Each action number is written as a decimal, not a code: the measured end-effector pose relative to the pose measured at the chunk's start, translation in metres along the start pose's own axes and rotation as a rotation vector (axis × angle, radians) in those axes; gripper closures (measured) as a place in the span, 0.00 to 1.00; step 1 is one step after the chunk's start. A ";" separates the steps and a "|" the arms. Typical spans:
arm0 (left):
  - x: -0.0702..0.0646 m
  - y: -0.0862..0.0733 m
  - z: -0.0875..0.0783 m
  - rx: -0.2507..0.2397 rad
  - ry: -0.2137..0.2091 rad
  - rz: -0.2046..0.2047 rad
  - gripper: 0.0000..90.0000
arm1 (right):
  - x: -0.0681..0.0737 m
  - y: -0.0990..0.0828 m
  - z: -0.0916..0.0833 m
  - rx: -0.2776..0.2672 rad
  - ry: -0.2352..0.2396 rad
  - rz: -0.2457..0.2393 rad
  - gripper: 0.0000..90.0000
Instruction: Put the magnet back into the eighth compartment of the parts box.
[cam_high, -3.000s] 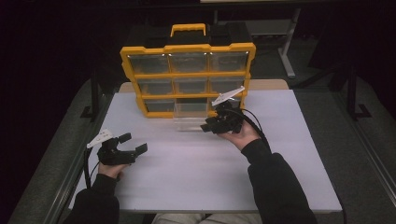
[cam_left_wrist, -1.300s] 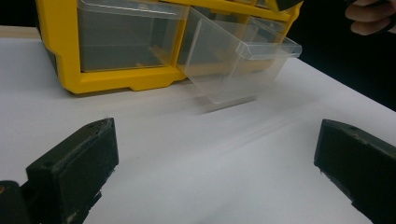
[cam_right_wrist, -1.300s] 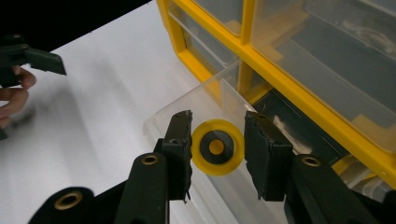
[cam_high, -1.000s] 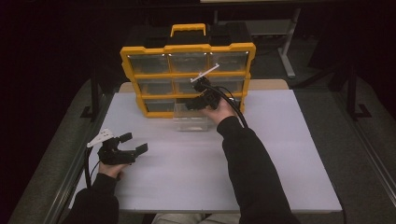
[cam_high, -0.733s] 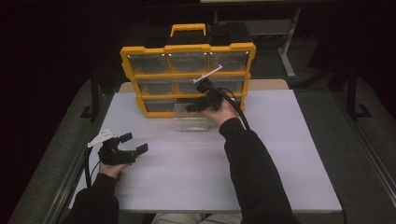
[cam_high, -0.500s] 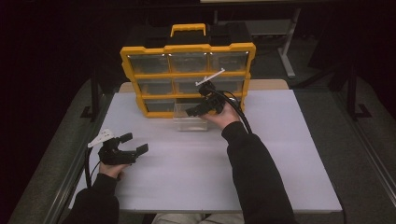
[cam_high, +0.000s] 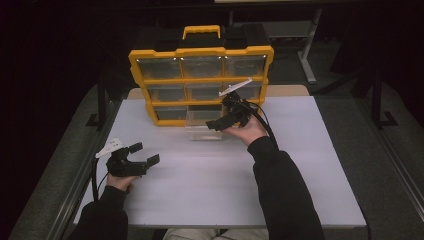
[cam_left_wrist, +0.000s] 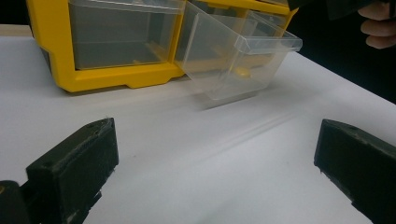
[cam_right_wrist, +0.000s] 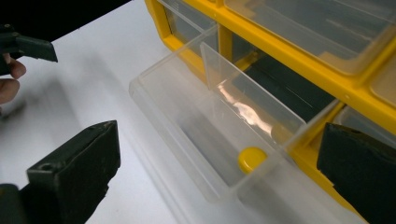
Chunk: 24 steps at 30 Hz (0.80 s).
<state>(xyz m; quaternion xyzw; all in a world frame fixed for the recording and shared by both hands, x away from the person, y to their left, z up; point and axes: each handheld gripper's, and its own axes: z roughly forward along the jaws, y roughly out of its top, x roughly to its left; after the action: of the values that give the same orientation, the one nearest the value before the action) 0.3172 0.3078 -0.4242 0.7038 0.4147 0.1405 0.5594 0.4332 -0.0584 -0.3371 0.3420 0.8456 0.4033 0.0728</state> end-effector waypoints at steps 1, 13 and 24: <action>0.000 0.000 0.000 -0.001 0.001 -0.001 0.00 | -0.001 -0.002 -0.002 -0.001 0.007 -0.003 0.00; -0.001 0.000 0.000 -0.002 0.008 0.003 0.00 | -0.002 -0.024 -0.022 -0.073 -0.034 0.027 0.00; -0.001 0.000 0.000 -0.003 0.008 0.002 0.00 | -0.011 -0.053 -0.041 -0.099 -0.025 0.049 0.00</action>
<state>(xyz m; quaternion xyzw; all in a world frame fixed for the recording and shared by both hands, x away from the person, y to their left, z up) 0.3164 0.3071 -0.4237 0.7028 0.4161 0.1446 0.5586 0.3973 -0.1147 -0.3501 0.3636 0.8151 0.4419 0.0901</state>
